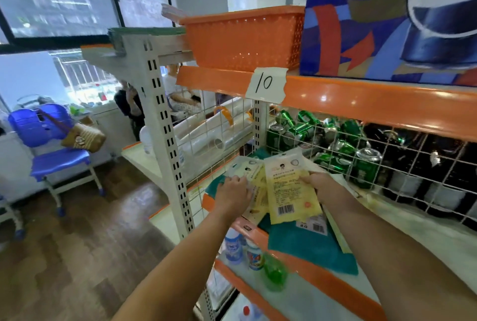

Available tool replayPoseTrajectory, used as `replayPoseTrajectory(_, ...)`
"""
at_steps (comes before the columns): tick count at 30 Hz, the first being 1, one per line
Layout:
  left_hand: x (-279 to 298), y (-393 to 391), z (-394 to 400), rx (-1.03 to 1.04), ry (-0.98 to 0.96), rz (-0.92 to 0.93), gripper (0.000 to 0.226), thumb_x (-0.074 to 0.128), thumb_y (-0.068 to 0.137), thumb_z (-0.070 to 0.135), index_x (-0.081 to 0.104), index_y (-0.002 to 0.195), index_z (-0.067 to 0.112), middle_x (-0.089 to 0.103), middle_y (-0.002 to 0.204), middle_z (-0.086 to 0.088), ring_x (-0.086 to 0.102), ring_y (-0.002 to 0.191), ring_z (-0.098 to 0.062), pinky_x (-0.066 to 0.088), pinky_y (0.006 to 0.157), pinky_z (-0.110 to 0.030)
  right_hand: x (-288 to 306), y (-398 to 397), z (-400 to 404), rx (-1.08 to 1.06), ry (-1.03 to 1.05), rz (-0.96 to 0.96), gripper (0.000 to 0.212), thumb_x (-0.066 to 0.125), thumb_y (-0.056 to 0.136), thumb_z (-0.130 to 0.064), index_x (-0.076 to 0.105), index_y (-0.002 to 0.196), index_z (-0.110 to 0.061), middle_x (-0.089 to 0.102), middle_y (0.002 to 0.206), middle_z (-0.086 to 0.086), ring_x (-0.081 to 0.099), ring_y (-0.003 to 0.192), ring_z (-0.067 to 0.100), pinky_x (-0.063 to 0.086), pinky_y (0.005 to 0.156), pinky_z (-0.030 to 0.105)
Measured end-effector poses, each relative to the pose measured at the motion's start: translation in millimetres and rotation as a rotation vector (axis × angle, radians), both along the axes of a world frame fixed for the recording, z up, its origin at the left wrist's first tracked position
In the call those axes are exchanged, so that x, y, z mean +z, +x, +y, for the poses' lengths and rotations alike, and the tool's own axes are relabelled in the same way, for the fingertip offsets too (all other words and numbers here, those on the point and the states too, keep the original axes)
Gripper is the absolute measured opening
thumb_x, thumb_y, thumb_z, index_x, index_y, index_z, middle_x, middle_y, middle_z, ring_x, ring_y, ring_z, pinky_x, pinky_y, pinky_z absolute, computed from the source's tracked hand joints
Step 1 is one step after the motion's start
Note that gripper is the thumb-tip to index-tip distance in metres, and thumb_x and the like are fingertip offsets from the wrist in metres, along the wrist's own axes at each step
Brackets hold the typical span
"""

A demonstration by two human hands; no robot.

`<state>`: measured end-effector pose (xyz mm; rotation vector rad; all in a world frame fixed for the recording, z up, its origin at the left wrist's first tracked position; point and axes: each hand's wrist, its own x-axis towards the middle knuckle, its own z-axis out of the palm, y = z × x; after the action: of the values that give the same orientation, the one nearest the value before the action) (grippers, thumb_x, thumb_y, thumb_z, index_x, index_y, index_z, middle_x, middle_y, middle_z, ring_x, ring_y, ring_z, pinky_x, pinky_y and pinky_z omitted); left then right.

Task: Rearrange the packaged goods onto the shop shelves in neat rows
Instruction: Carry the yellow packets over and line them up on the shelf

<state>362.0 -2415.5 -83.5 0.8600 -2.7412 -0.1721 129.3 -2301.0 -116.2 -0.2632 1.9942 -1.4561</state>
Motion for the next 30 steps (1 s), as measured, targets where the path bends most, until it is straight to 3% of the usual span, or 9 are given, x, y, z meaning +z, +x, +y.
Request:
replayPoseTrajectory(2, 1.3, 6.0, 1.5, -0.042, -0.014, -0.011, 0.035, 0.035, 0.099, 0.034, 0.052, 0.119, 0.012, 0.056, 0.121, -0.01, 0.05, 0.112, -0.025, 0.044, 0.096, -0.04, 19.8, 34.5, 20.9, -0.042, -0.021, 0.001, 0.026, 0.067, 0.084, -0.009, 0.063, 0.108, 0.001, 0.067, 0.107, 0.017, 0.065, 0.099, 0.034, 0.051, 0.092, 0.05)
replayPoseTrajectory(7, -3.7, 14.3, 15.0, -0.147, -0.029, -0.033, 0.033, 0.037, 0.097, 0.032, 0.051, 0.118, 0.011, 0.055, 0.122, -0.009, 0.05, 0.114, -0.025, 0.045, 0.095, -0.039, 27.0, 78.5, 66.0, -0.214, -0.123, -0.029, 0.038, 0.062, 0.087, 0.001, 0.053, 0.123, 0.008, 0.06, 0.12, 0.023, 0.06, 0.108, 0.04, 0.045, 0.096, 0.057)
replayPoseTrajectory(12, -12.4, 4.8, 49.5, -0.269, -0.093, -0.045, 0.034, 0.036, 0.098, 0.03, 0.05, 0.124, 0.012, 0.052, 0.13, -0.008, 0.047, 0.121, -0.027, 0.036, 0.101, -0.038, 27.4, 113.9, 125.0, -0.392, -0.126, -0.032, 0.032, 0.059, 0.089, 0.001, 0.057, 0.12, 0.005, 0.062, 0.117, 0.022, 0.061, 0.108, 0.04, 0.047, 0.095, 0.053)
replayPoseTrajectory(16, -12.4, -5.1, 88.2, -0.383, -0.108, -0.071, 0.031, 0.039, 0.098, 0.029, 0.051, 0.121, 0.013, 0.055, 0.121, -0.007, 0.052, 0.11, -0.024, 0.041, 0.089, -0.033, 20.3, 126.6, 178.5, -0.521, -0.205, -0.06, 0.038, 0.059, 0.088, 0.004, 0.053, 0.125, 0.006, 0.06, 0.12, 0.026, 0.06, 0.11, 0.04, 0.049, 0.091, 0.051)
replayPoseTrajectory(23, -10.9, -33.8, 164.3, -0.559, -0.13, -0.085, 0.03, 0.037, 0.099, 0.033, 0.054, 0.115, 0.014, 0.058, 0.116, -0.004, 0.053, 0.11, -0.024, 0.043, 0.091, -0.036, 7.7, 127.1, 278.4, -0.664, -0.231, -0.079, 0.045, 0.062, 0.085, 0.003, 0.052, 0.129, 0.003, 0.063, 0.117, 0.025, 0.063, 0.103, 0.04, 0.049, 0.091, 0.058)
replayPoseTrajectory(27, -12.3, -50.3, 215.1, -0.649, -0.088, -0.107, 0.028, 0.034, 0.099, 0.029, 0.051, 0.112, 0.012, 0.053, 0.114, -0.004, 0.05, 0.112, -0.026, 0.039, 0.093, -0.039, 13.9, 141.8, 332.1, -0.716, -0.264, -0.071, 0.035, 0.057, 0.089, 0.002, 0.054, 0.124, 0.002, 0.063, 0.115, 0.024, 0.062, 0.106, 0.041, 0.049, 0.091, 0.057)
replayPoseTrajectory(30, -17.9, -60.0, 258.2, -0.713, -0.053, -0.141, 0.027, 0.034, 0.098, 0.029, 0.051, 0.112, 0.014, 0.055, 0.117, -0.005, 0.05, 0.113, -0.026, 0.04, 0.094, -0.04, 12.1, 154.1, 372.0, -0.737, -0.303, -0.082, 0.026, 0.055, 0.091, -0.001, 0.057, 0.118, -0.002, 0.067, 0.108, 0.021, 0.066, 0.094, 0.038, 0.054, 0.081, 0.056)
